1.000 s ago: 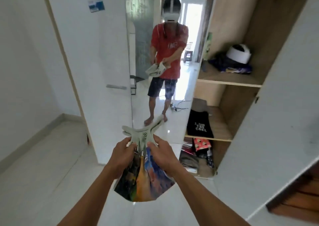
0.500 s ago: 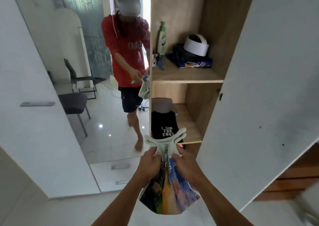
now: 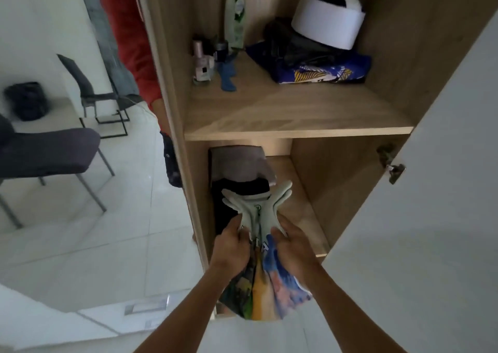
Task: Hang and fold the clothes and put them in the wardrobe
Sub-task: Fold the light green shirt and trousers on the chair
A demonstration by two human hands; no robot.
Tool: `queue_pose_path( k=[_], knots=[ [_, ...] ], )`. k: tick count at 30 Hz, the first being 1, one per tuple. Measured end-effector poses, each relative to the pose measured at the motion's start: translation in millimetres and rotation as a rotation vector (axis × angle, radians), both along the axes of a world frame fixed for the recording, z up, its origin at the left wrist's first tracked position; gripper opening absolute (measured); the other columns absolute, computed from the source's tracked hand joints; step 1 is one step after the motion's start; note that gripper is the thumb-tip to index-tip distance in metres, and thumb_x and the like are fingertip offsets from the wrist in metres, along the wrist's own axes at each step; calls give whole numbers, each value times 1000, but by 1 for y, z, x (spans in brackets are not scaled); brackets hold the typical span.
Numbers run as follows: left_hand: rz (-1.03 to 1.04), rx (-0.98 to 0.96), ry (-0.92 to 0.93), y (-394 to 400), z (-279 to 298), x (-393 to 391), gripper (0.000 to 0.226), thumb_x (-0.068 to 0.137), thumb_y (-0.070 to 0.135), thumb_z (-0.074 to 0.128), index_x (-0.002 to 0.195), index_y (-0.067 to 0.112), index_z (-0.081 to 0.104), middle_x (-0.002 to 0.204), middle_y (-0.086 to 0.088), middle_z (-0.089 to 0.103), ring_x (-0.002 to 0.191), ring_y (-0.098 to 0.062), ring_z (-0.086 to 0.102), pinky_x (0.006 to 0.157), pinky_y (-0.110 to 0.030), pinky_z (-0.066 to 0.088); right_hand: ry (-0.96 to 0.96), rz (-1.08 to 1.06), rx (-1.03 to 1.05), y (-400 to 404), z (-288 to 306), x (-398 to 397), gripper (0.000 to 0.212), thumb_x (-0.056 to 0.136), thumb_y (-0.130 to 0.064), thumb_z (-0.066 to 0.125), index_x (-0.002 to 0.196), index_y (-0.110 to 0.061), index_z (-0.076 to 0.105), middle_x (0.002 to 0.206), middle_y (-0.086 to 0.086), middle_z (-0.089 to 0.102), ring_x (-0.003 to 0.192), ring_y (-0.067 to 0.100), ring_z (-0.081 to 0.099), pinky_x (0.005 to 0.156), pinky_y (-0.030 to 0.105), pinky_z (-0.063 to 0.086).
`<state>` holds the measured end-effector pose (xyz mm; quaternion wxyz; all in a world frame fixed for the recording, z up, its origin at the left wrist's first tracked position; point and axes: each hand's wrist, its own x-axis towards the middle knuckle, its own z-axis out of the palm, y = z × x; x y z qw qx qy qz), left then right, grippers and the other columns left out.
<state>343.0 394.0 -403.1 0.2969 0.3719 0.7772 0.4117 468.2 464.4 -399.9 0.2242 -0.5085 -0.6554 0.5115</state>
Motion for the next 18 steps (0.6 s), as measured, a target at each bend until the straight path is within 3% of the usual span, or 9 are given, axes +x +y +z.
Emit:
queue_pose_path(
  k=[2,3,6,8,10,16,18],
  knots=[
    [41,-2,-3,32,-24,-12,42,104,22,42,146,23,46,136,-5,60,123,-29,57,103,-31,44,-9,30,5,35,-20,-13,45,105,-25,48,150,-23,44,131,-11,51,126,16,51,109,20,29],
    [68,8,-4,55,-45,-21,42,104,23,42,146,23,46,135,-6,60,122,-29,58,103,-33,45,-6,51,5,61,-44,-24,46,104,-28,49,149,-24,44,137,-8,50,129,17,48,110,21,28],
    [117,14,22,93,-80,-44,42,104,19,42,146,22,47,137,-11,59,122,-32,57,103,-35,45,57,108,0,103,-85,-47,52,98,-36,51,149,-26,46,145,2,52,118,17,50,112,33,36],
    [141,-25,61,117,-107,-57,44,105,17,40,149,21,41,139,-14,57,122,-36,55,98,-33,43,72,136,12,129,-115,-61,48,104,-23,49,150,-20,43,146,-6,45,134,14,42,117,31,30],
    [158,-58,73,134,-126,-68,47,106,18,39,152,21,35,143,-15,52,121,-36,54,97,-33,43,103,134,22,148,-137,-72,46,104,-18,48,150,-19,43,152,-4,42,143,16,38,120,34,28],
    [211,-51,105,176,-161,-93,46,104,15,42,150,21,40,152,-7,44,135,-26,45,113,-34,35,138,157,49,191,-170,-96,47,103,-12,46,149,-22,46,150,5,48,139,23,44,116,34,35],
    [244,-41,114,187,-168,-103,46,104,16,44,149,21,41,152,-7,44,135,-26,46,112,-33,36,146,165,76,204,-175,-107,47,104,-12,45,150,-22,45,157,3,40,144,23,36,118,33,30]
  ],
)
